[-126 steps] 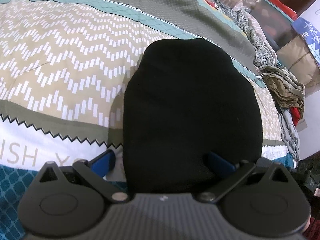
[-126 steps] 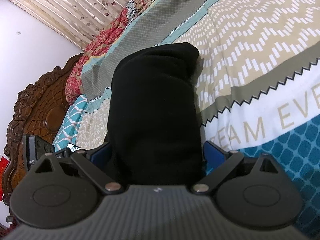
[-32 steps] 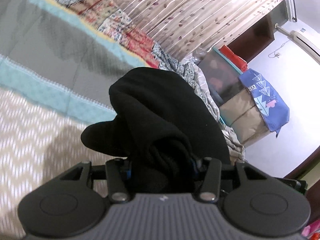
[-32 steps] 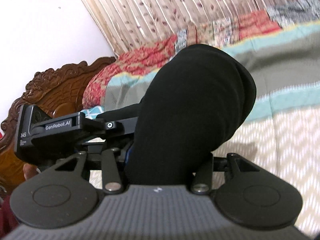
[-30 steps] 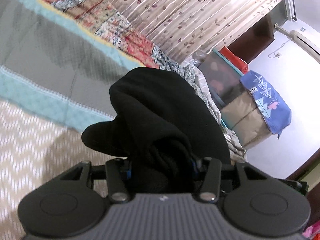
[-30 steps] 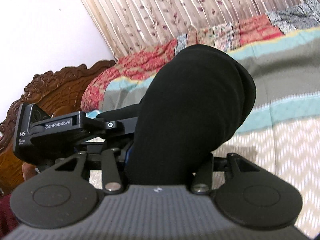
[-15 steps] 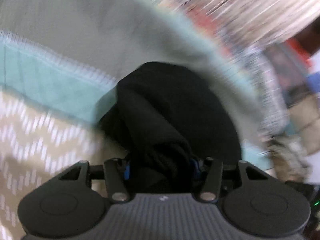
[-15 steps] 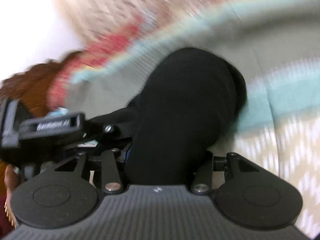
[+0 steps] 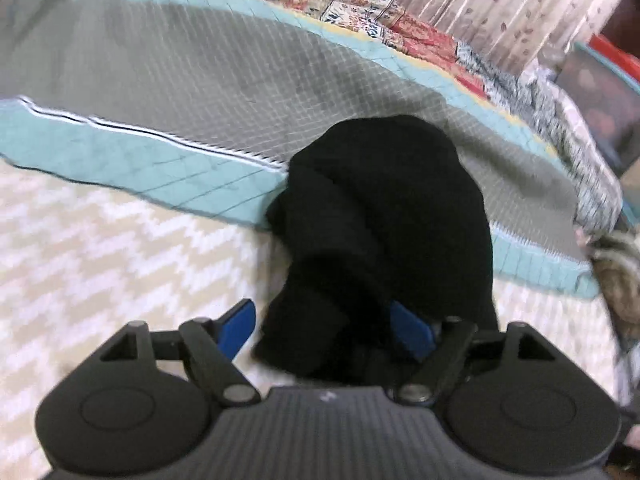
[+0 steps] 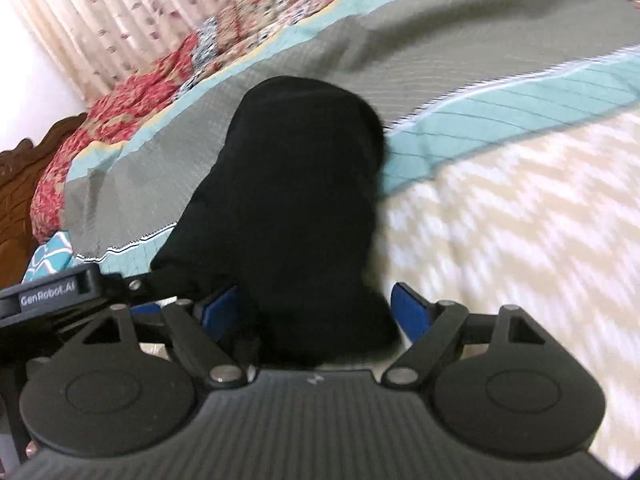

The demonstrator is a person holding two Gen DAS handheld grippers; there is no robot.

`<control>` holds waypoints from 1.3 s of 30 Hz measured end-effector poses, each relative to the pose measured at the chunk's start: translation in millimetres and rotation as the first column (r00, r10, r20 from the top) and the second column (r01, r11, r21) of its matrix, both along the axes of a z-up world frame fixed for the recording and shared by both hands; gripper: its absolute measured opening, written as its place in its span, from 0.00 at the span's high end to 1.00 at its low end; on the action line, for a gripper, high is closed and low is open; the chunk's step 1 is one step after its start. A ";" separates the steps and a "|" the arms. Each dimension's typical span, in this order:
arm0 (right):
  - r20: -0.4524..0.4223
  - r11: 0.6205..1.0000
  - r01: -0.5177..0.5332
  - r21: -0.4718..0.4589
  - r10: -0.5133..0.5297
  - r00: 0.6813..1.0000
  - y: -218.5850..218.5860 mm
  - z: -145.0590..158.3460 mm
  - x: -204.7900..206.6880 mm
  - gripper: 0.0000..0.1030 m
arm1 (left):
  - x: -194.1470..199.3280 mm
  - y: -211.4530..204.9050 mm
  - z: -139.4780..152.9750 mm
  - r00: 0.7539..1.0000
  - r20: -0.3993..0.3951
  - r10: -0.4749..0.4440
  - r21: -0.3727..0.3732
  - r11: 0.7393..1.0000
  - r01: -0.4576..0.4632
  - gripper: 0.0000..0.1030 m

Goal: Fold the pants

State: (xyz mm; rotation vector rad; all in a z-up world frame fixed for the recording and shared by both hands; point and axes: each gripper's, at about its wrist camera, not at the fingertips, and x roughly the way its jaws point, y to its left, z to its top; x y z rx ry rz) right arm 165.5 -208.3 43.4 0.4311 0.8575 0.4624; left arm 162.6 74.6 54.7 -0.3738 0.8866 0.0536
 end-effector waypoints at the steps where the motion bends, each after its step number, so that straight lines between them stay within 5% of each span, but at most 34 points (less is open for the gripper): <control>1: 0.007 1.000 0.001 0.000 -0.001 1.000 -2.8 4.1 -14.0 0.18 | -13.0 -3.3 3.8 1.000 -0.003 0.001 0.034 0.999 -0.001 0.24; 5: 0.040 1.000 -0.006 -0.021 0.007 0.999 -5.8 21.8 -73.9 0.13 | -58.8 -14.3 15.2 1.000 -0.021 0.013 0.134 0.991 -0.010 0.15; 13: 0.038 1.000 -0.013 -0.028 0.014 0.999 2.4 31.8 -154.8 0.06 | -134.7 -20.3 37.3 0.999 -0.004 0.050 0.194 0.980 -0.048 0.08; 17: 0.034 0.999 -0.008 -0.049 0.010 0.999 7.1 37.0 -174.0 0.03 | -155.9 -27.3 47.8 0.998 0.026 0.054 0.221 0.974 -0.058 0.00; 39: 0.117 1.000 0.011 -0.023 -0.008 0.993 16.6 75.1 -227.5 0.00 | -210.6 -42.3 71.6 0.992 0.079 0.102 0.348 0.929 -0.124 0.00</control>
